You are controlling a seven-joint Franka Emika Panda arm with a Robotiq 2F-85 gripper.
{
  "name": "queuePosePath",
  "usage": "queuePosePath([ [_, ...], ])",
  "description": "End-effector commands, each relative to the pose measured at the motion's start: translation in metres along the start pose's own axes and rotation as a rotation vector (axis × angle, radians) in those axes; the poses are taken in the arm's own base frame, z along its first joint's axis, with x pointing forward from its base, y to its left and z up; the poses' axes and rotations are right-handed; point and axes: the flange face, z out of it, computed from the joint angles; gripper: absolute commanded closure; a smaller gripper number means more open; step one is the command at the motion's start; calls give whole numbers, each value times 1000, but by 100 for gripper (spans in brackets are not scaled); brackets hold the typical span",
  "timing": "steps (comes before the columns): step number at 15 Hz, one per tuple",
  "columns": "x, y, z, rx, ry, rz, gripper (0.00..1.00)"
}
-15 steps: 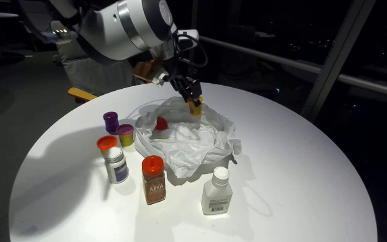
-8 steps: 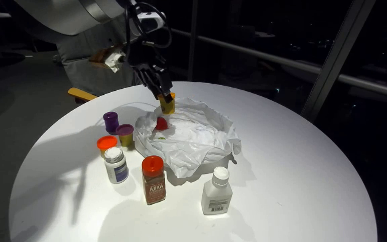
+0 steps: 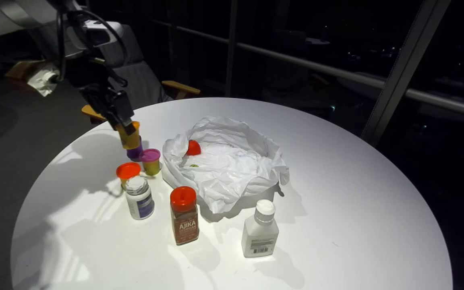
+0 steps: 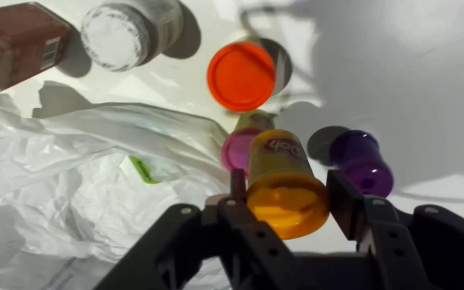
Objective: Remove the objects in the plastic and put them on the table
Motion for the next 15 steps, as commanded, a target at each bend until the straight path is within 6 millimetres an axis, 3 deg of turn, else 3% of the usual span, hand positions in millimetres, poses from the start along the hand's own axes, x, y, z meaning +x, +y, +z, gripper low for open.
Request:
queuePosePath([
  [1,-23,-23,-3,64,27,-56,72],
  [4,-30,-34,17,75,16,-74,72],
  [9,-28,-28,65,85,10,-31,72],
  [12,-30,-27,80,134,16,-16,72],
  [14,-28,-29,75,163,37,-16,72],
  [15,-29,-29,71,171,43,-21,22],
])
